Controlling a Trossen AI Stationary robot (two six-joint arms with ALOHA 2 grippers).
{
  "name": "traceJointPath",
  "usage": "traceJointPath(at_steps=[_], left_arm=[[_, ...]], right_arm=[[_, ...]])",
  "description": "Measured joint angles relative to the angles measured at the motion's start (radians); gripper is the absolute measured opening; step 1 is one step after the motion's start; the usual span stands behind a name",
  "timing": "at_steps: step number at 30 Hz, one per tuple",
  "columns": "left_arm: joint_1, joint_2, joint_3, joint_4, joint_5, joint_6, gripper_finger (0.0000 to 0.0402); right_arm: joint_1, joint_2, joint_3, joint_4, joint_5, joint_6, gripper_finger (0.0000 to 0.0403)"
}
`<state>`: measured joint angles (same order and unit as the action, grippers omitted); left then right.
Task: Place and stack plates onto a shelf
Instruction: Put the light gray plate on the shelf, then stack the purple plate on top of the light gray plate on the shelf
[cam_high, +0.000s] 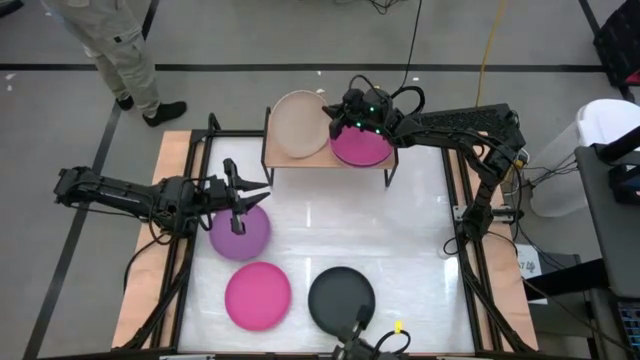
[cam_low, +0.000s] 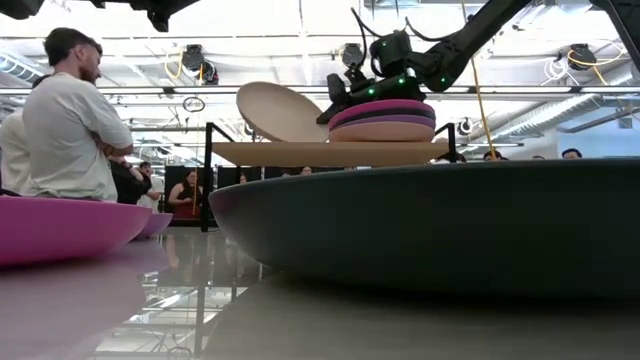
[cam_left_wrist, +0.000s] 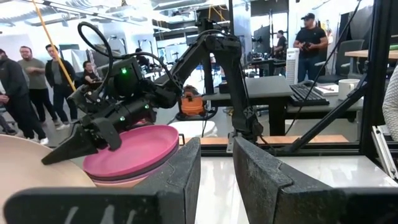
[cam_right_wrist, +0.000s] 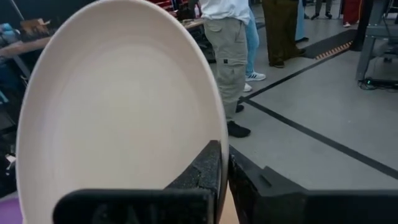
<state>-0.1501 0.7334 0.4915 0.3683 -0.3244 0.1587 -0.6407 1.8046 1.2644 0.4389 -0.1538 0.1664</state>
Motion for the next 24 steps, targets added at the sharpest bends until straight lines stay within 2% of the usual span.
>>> traceJointPath(at_steps=[14, 24], left_arm=[[0.000, 0.000, 0.000, -0.001, 0.000, -0.001, 0.0101], [0.000, 0.000, 0.000, -0.009, 0.000, -0.004, 0.0101]], right_arm=[[0.021, 0.000, 0.000, -0.013, 0.000, -0.056, 0.0049], [0.024, -0.026, -0.002, -0.023, -0.011, -0.056, 0.0052]])
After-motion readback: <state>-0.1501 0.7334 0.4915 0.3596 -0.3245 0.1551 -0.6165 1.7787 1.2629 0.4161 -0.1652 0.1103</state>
